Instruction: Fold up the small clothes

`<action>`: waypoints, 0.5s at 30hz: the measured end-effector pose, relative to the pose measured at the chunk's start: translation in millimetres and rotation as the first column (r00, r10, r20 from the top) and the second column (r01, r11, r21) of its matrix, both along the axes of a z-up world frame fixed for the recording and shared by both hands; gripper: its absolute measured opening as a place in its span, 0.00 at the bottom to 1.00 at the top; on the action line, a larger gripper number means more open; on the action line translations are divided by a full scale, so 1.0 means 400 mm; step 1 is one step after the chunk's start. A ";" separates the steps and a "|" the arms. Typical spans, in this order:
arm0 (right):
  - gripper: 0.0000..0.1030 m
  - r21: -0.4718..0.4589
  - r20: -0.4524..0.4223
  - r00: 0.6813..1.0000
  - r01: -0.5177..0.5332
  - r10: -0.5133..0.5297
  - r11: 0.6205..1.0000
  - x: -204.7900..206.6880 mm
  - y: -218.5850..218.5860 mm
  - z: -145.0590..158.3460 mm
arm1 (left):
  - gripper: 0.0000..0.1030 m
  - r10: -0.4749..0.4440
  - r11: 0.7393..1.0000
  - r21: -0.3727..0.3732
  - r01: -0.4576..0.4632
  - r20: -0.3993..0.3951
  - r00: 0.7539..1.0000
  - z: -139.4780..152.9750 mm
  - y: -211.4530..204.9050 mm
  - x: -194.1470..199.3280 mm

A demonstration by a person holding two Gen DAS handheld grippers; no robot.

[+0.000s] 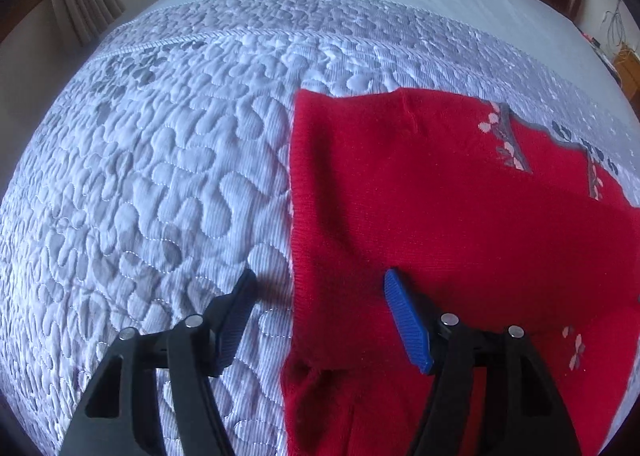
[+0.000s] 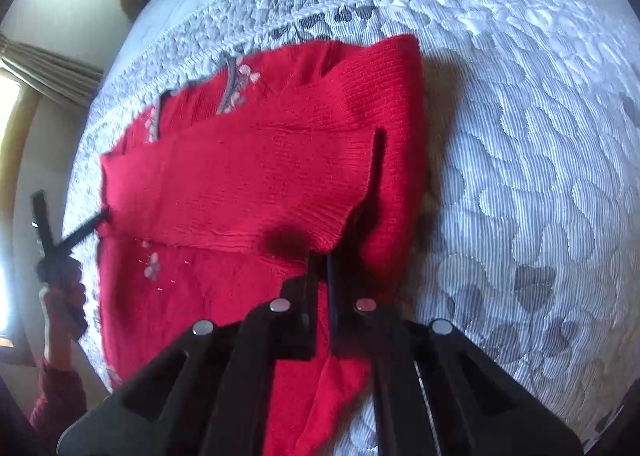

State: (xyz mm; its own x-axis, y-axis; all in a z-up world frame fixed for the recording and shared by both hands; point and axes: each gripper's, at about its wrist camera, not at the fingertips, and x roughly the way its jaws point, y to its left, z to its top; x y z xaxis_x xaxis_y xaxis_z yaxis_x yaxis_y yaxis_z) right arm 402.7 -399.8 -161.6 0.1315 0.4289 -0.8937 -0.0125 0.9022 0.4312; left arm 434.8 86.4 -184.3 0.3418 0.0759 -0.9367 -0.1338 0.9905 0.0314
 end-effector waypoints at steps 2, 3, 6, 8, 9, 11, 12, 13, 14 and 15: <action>0.00 -0.016 -0.039 0.999 0.018 -0.019 1.000 -0.009 -0.015 -0.011 | 0.71 0.006 1.000 -0.020 -0.006 -0.020 1.000 -0.011 0.011 0.006; 0.00 -0.004 -0.061 0.998 0.024 -0.025 1.000 -0.014 -0.021 -0.021 | 0.73 0.007 1.000 -0.027 -0.008 -0.025 1.000 -0.014 0.015 0.009; 0.00 0.002 -0.089 0.996 0.031 -0.031 1.000 -0.021 -0.025 -0.041 | 0.76 -0.012 1.000 0.001 0.012 -0.025 1.000 -0.021 0.008 0.013; 0.02 0.008 -0.061 0.997 0.037 -0.037 0.999 -0.025 -0.025 -0.026 | 0.76 -0.010 1.000 -0.010 0.010 -0.022 1.000 -0.013 0.011 0.009; 0.05 0.003 -0.042 0.998 0.046 -0.046 0.999 -0.038 -0.030 -0.007 | 0.76 -0.007 1.000 -0.025 0.007 -0.026 1.000 -0.006 0.017 0.003; 0.20 -0.020 -0.012 0.999 0.051 -0.051 0.999 -0.073 -0.035 0.027 | 0.75 0.015 0.997 -0.070 -0.018 -0.053 0.999 0.016 0.037 -0.033; 0.26 -0.026 0.003 0.999 0.047 -0.047 0.999 -0.103 -0.043 0.048 | 0.74 0.012 0.996 -0.090 -0.017 -0.062 0.998 0.030 0.046 -0.065; 0.26 -0.019 0.012 0.999 0.033 -0.033 0.999 -0.145 -0.044 0.068 | 0.74 0.003 0.995 -0.103 -0.010 -0.068 0.998 0.040 0.053 -0.094; 0.26 -0.013 0.014 1.000 0.016 -0.016 1.000 -0.191 -0.042 0.082 | 0.74 -0.011 0.995 -0.102 0.004 -0.072 0.997 0.054 0.062 -0.143; 0.26 -0.013 0.012 1.000 -0.001 0.001 1.000 -0.236 -0.037 0.094 | 0.74 -0.030 0.996 -0.084 0.024 -0.077 0.997 0.064 0.066 -0.192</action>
